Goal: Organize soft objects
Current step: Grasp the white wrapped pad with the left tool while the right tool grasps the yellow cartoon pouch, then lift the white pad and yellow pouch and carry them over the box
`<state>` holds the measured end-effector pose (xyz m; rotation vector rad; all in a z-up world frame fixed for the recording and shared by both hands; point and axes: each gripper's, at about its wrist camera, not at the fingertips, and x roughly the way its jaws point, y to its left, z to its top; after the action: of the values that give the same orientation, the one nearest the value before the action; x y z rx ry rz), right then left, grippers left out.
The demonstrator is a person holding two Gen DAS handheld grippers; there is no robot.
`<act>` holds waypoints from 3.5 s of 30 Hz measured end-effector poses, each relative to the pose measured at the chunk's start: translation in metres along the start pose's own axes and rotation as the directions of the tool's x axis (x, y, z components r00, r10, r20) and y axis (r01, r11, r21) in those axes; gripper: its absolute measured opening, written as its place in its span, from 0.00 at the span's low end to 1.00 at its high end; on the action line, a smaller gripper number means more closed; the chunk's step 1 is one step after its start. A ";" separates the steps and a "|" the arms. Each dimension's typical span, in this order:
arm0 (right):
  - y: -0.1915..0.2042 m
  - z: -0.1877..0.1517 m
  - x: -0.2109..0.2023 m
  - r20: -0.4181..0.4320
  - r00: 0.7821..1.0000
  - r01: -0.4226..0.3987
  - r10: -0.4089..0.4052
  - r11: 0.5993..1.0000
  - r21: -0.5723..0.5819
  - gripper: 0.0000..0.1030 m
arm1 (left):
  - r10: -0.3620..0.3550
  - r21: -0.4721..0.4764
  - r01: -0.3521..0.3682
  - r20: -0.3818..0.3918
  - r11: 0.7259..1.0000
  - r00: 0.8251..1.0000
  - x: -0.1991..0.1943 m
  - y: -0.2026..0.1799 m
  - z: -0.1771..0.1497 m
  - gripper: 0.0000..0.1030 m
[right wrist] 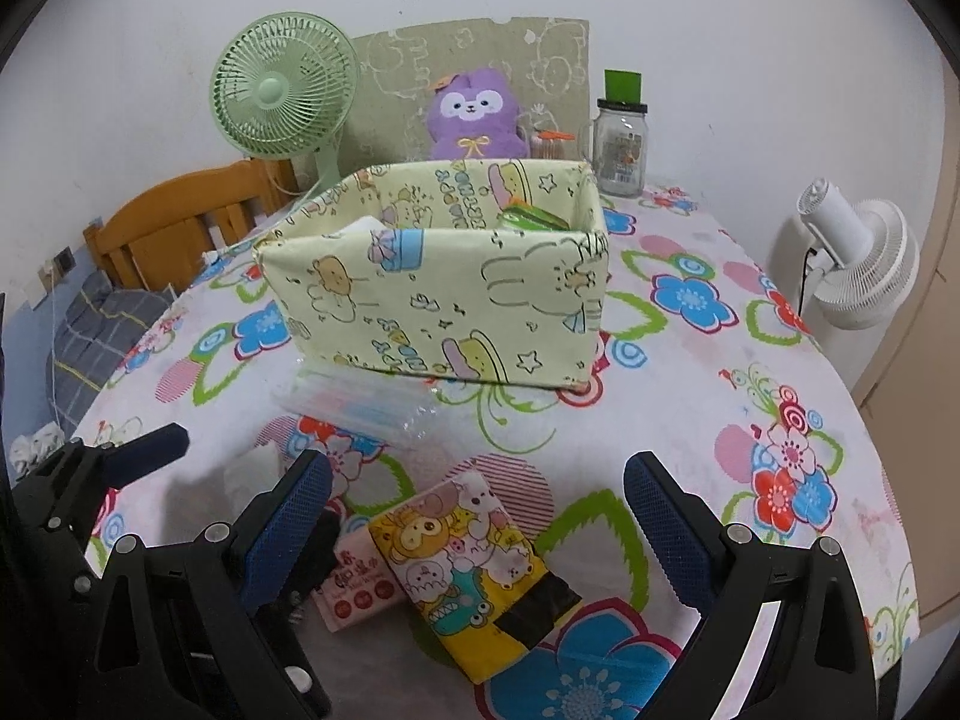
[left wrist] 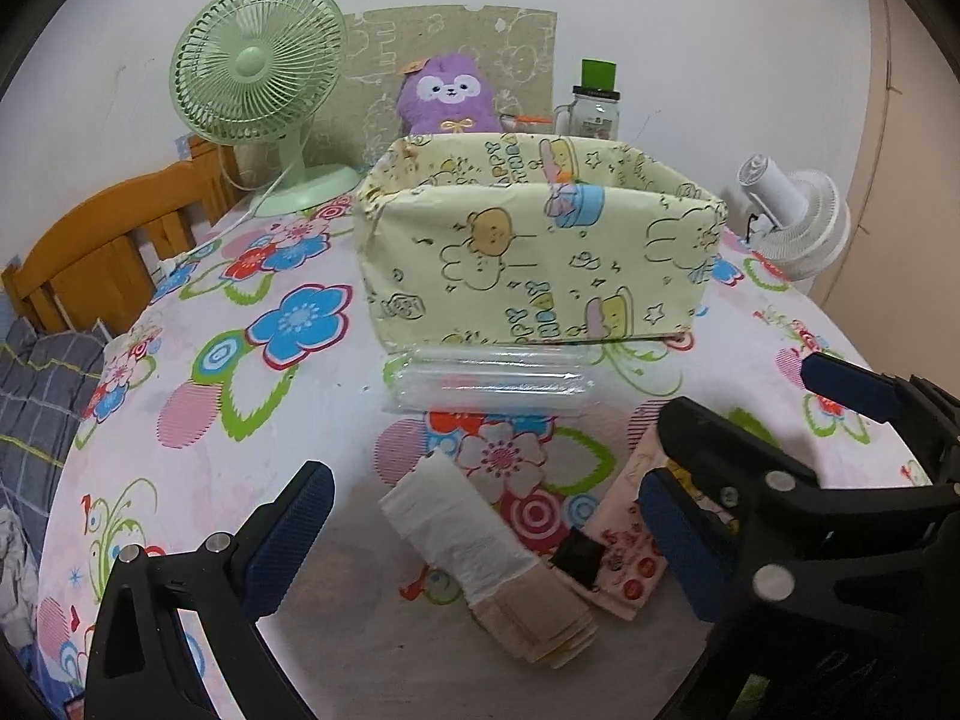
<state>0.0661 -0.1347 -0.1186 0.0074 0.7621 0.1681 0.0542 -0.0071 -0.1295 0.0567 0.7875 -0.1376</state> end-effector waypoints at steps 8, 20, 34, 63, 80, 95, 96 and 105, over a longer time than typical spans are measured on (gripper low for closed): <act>0.001 -0.011 0.013 -0.046 0.999 0.004 -0.005 1.000 -0.015 0.96 | -0.005 0.002 0.005 -0.054 1.000 0.999 0.013 0.003 -0.011 1.00; -0.004 -0.015 0.037 -0.129 0.992 0.006 -0.002 0.999 0.032 0.88 | 0.013 0.001 -0.013 -0.074 1.000 0.997 0.023 0.009 -0.015 1.00; -0.007 -0.010 0.041 -0.134 0.991 0.020 -0.012 0.998 0.060 0.68 | -0.057 -0.023 0.056 -0.081 0.998 0.995 0.025 0.009 -0.009 0.68; -0.010 -0.032 0.006 -0.124 0.992 0.048 -0.038 0.996 0.081 0.76 | -0.069 -0.007 0.068 -0.067 0.998 0.995 -0.003 -0.011 -0.027 0.26; -0.006 -0.029 0.001 -0.098 0.995 -0.012 0.023 0.994 0.113 0.53 | -0.051 -0.006 0.051 -0.060 0.999 0.997 0.000 -0.016 -0.019 0.24; -0.008 -0.001 -0.007 -0.054 0.998 -0.007 0.013 0.994 0.108 0.53 | -0.051 0.000 0.051 -0.020 0.999 0.999 -0.006 -0.019 0.008 0.24; -0.008 0.000 -0.007 -0.052 0.999 -0.008 0.013 0.994 0.107 0.53 | -0.049 0.001 0.049 -0.017 0.999 0.999 -0.007 -0.019 0.010 0.24; -0.009 0.014 -0.020 -0.022 1.000 -0.006 0.008 0.994 0.112 0.53 | -0.052 0.012 0.052 0.011 0.999 0.999 -0.018 -0.022 0.023 0.24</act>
<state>0.0629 -0.1463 -0.0956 0.1143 0.7927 0.1320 0.0547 -0.0291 -0.1004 0.0463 0.7769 -0.1913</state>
